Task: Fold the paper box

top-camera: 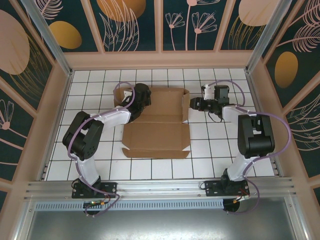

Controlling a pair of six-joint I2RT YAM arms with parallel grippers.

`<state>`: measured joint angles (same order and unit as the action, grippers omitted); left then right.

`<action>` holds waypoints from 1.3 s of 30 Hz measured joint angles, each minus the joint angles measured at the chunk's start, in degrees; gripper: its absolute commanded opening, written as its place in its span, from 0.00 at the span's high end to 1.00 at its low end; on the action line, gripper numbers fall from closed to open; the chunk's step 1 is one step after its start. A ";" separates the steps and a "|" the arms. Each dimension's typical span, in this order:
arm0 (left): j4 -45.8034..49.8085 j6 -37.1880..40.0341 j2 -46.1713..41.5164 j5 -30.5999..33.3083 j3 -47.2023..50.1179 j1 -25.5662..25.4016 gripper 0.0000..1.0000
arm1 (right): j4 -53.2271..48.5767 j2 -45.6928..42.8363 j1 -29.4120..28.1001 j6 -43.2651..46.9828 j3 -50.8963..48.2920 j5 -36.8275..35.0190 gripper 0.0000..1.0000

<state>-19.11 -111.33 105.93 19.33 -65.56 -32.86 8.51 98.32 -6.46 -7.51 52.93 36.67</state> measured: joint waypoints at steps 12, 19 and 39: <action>-1.81 0.02 0.00 -1.75 1.31 0.59 1.00 | 5.31 -6.45 -2.54 -0.74 -7.02 0.98 0.55; -3.61 0.07 0.00 -2.71 2.49 0.74 1.00 | 7.21 -7.61 -2.47 -1.40 -8.37 2.93 0.65; -4.81 0.61 0.00 -4.37 3.34 1.29 1.00 | 6.16 -8.24 -1.77 1.86 -7.56 7.89 0.50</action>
<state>-23.92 -110.72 105.93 14.96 -62.22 -31.57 14.68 90.08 -8.23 -5.65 45.36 44.56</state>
